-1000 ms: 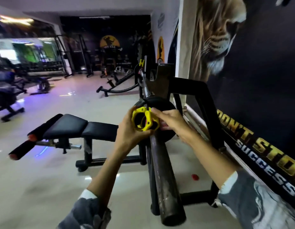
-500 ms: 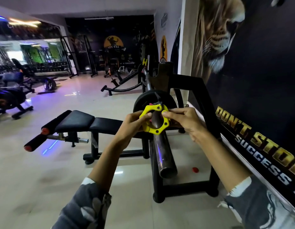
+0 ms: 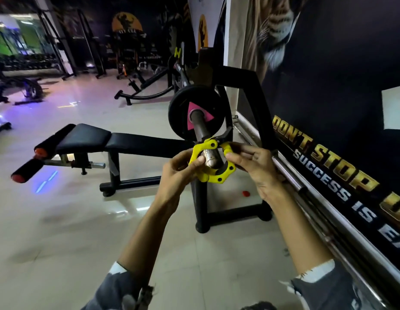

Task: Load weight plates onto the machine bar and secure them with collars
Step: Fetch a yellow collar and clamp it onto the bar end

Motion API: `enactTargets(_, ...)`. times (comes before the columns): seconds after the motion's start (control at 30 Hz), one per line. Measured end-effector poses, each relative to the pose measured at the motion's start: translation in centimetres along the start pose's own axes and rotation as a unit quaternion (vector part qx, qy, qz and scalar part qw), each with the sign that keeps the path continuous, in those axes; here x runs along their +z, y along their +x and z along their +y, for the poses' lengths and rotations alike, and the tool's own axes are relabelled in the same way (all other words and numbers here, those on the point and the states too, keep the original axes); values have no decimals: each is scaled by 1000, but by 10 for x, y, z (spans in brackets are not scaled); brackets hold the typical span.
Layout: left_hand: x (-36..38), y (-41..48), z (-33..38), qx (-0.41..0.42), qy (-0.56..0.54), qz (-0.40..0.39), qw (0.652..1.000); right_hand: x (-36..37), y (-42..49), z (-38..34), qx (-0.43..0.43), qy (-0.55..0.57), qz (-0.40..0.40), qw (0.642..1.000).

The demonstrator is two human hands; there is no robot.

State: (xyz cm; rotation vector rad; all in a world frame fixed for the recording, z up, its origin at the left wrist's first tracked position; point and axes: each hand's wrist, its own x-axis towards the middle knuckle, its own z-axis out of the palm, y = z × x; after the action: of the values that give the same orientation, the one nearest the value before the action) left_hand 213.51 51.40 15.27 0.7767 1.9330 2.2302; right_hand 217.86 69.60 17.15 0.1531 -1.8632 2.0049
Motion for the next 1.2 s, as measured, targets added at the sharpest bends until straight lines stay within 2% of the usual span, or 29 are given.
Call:
enactTargets(0.2,6,-17,-39,-2,-1,6,1000,-9,-23,42,42,14,26,999)
enactTargets(0.37,11,-1,-52,-6,-11,6,1000,-14,-9,58,61,-16,26,998)
enactTargets(0.57,-10,33,-59,-12,71,-7,997,-9,35,71,87,-4,12,996)
enactTargets(0.67,-14,70,-59,-9,123,61,990,-2,72,77,95,10,10,995)
enactTargets(0.87,-26,158,-72,-6,112,186,976,3,166,111,106,35,54,992)
enactTargets(0.97,-32,200,-85,5,134,217,967,8,207,128,115,45,65,990)
enactTargets(1.1,-35,239,-96,29,225,271,935,10,244,146,107,45,64,991)
enactTargets(1.2,-40,246,-88,-1,268,265,926,9,254,159,70,36,58,995)
